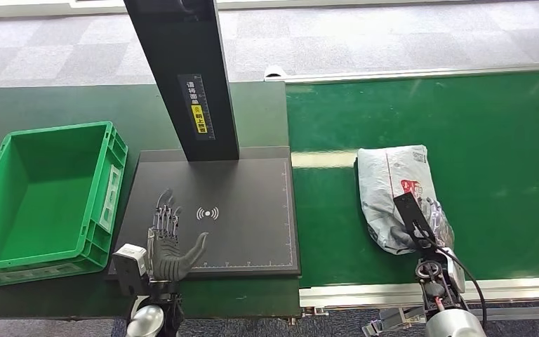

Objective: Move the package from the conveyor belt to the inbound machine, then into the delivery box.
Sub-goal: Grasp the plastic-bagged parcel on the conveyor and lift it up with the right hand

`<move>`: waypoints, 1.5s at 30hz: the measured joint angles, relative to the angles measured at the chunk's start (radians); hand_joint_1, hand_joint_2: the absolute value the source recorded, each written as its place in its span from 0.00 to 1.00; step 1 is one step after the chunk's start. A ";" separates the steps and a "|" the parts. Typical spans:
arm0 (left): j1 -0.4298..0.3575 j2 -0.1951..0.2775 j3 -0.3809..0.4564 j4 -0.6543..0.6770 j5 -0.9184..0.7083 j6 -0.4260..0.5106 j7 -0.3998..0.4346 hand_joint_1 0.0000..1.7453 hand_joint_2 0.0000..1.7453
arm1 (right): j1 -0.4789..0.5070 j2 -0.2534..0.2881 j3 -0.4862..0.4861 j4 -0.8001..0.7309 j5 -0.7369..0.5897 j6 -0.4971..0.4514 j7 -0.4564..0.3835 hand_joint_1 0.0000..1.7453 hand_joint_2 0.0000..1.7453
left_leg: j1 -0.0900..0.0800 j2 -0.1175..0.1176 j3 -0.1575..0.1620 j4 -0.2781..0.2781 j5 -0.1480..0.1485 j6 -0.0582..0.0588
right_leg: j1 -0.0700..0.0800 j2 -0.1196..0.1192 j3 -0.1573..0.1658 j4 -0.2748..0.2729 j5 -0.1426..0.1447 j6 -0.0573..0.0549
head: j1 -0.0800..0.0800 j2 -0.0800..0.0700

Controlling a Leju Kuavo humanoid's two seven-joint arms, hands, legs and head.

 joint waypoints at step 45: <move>-0.009 0.018 0.029 -0.082 -0.037 0.025 0.013 0.00 1.00 | 0.080 0.070 0.193 -0.556 -0.146 -0.017 -0.128 1.00 1.00 | 0.000 0.000 -0.001 0.000 0.000 0.000 | 0.001 0.000 -0.001 0.001 0.000 0.000 | 0.000 0.000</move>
